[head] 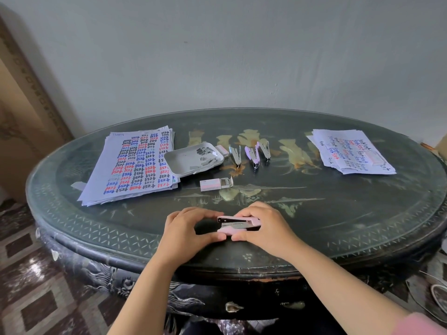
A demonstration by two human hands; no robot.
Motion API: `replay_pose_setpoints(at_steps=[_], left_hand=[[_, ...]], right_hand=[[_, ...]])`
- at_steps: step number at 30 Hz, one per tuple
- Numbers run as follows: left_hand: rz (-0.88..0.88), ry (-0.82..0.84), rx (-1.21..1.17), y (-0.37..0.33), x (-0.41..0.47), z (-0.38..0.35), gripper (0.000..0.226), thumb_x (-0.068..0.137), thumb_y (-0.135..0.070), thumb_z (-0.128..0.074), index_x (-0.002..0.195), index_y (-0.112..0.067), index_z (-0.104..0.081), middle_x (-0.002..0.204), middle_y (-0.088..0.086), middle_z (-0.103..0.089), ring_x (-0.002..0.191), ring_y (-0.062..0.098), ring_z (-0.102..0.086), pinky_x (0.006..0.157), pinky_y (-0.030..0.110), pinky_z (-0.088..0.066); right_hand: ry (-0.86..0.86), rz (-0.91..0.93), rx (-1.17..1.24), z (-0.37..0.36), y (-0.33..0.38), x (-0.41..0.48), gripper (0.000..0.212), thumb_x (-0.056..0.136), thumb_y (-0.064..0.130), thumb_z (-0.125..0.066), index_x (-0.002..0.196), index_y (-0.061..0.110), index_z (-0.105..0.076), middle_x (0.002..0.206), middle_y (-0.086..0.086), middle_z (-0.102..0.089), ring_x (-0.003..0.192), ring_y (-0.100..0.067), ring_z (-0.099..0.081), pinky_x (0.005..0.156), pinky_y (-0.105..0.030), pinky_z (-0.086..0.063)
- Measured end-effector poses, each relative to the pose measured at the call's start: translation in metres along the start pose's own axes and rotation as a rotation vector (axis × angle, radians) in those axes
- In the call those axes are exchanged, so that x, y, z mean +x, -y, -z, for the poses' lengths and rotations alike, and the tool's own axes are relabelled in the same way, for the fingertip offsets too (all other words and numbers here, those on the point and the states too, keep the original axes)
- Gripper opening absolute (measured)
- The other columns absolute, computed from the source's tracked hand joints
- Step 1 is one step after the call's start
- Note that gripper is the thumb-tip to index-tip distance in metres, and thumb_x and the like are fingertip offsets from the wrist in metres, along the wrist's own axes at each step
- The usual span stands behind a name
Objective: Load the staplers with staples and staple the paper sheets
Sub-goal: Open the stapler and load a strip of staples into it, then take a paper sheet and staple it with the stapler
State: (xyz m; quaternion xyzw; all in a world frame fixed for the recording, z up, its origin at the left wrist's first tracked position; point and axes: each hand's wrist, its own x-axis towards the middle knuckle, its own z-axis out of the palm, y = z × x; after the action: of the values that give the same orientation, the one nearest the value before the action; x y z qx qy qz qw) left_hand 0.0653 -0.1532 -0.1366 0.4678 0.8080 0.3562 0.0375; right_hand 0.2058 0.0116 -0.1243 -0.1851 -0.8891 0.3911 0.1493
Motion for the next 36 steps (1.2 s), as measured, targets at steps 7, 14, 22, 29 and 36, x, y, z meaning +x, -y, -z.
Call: replay_pose_setpoints(at_steps=[7, 14, 22, 29, 36], left_hand=[[0.013, -0.035, 0.042, -0.005, -0.004, 0.000, 0.065, 0.064, -0.086, -0.047, 0.117, -0.049, -0.058, 0.117, -0.027, -0.060, 0.117, -0.005, -0.048, 0.108, 0.037, -0.031], [-0.017, -0.045, 0.213, -0.007, -0.008, -0.002, 0.057, 0.076, -0.074, -0.038, 0.123, -0.046, -0.055, 0.123, -0.032, -0.050, 0.120, -0.004, -0.042, 0.103, 0.024, -0.021], [0.046, -0.106, -0.040, -0.009, -0.009, 0.003, 0.031, 0.083, -0.053, -0.057, 0.108, -0.037, -0.067, 0.111, -0.029, -0.061, 0.109, -0.007, -0.053, 0.101, 0.025, -0.038], [0.254, -0.437, -0.187, 0.008, -0.001, 0.050, 0.012, 0.088, -0.024, -0.062, 0.097, -0.027, -0.070, 0.097, -0.019, -0.068, 0.092, -0.007, -0.059, 0.077, 0.000, -0.036], [0.384, -0.186, 0.489, 0.113, 0.006, 0.120, 0.059, 0.094, -0.040, -0.048, 0.147, -0.019, -0.031, 0.154, -0.001, -0.029, 0.143, 0.021, -0.023, 0.117, 0.038, -0.015]], right_hand=[[-0.172, -0.054, -0.153, 0.019, -0.012, -0.012, 0.028, 0.067, 0.038, -0.080, 0.091, 0.029, -0.069, 0.092, 0.014, -0.056, 0.089, -0.007, -0.053, 0.080, -0.024, -0.041], [-0.395, -0.314, -0.417, 0.058, -0.052, -0.016, 0.029, 0.070, 0.051, -0.074, 0.081, 0.024, -0.067, 0.085, 0.005, -0.061, 0.087, -0.022, -0.055, 0.073, -0.035, -0.040], [-0.467, -0.297, -0.548, 0.046, -0.019, 0.005, 0.052, 0.076, 0.052, -0.069, 0.116, 0.019, -0.061, 0.112, -0.009, -0.058, 0.107, -0.031, -0.050, 0.089, -0.040, -0.039], [-0.088, 0.221, -0.578, -0.037, 0.071, 0.087, 0.043, 0.093, 0.031, -0.052, 0.133, 0.014, -0.052, 0.133, -0.001, -0.053, 0.125, -0.020, -0.045, 0.108, -0.032, -0.032], [0.240, 0.385, -0.735, -0.101, 0.110, 0.151, 0.050, 0.097, 0.021, -0.041, 0.146, 0.011, -0.034, 0.151, -0.006, -0.037, 0.140, -0.023, -0.030, 0.119, -0.038, -0.016]])
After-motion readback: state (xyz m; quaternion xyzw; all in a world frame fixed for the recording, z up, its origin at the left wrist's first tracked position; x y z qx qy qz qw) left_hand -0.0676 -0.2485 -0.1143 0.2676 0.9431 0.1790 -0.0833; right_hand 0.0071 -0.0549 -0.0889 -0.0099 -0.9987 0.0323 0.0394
